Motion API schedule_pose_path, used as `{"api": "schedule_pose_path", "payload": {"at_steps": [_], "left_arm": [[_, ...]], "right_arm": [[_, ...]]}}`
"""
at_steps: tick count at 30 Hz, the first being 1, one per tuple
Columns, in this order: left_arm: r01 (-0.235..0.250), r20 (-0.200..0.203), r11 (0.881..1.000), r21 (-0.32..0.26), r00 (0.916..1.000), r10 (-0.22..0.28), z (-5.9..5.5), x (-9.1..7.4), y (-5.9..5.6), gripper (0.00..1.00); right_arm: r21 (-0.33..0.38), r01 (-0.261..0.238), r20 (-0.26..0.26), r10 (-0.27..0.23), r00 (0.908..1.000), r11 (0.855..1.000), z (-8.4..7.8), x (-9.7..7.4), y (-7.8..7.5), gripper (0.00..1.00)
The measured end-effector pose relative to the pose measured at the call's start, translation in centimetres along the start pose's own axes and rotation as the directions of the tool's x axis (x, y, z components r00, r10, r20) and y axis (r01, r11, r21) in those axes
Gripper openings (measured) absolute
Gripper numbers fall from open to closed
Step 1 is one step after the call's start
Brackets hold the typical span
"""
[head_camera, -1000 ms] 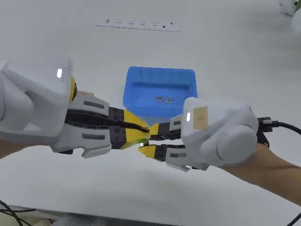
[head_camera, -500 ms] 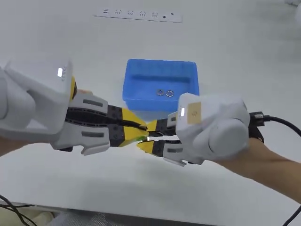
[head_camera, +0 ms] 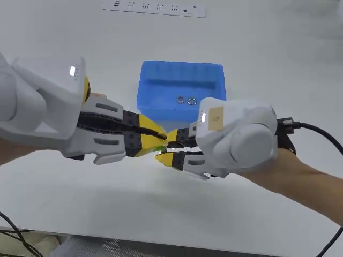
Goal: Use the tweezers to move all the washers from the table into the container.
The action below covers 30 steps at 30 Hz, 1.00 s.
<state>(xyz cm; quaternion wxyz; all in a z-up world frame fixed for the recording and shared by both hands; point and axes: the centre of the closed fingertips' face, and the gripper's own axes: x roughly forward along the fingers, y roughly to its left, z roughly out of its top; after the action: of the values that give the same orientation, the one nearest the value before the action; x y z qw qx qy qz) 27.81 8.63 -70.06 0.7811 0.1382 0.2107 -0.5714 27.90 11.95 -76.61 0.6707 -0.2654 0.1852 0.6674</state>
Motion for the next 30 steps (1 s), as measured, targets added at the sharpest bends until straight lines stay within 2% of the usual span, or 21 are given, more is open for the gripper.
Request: {"api": "schedule_pose_path", "payload": {"at_steps": [10,15,30], "left_arm": [[-0.003,0.003,1.000,-0.021,1.0000,0.003,-0.6,0.2,0.2,0.06],[0.002,-0.005,1.000,-0.026,1.0000,-0.002,-1.1,0.5,0.2,0.06],[0.000,-0.003,0.999,-0.036,1.0000,0.000,-1.3,0.6,0.5,0.07]], "right_arm": [[0.008,-0.007,-0.008,0.007,0.9999,1.000,-0.5,0.5,0.0,0.11],[-0.014,-0.019,-0.020,0.019,0.9996,1.000,-0.9,0.9,0.2,0.11],[-0.005,-0.019,-0.020,0.019,0.9996,1.000,-1.0,1.1,-0.1,0.11]]}}
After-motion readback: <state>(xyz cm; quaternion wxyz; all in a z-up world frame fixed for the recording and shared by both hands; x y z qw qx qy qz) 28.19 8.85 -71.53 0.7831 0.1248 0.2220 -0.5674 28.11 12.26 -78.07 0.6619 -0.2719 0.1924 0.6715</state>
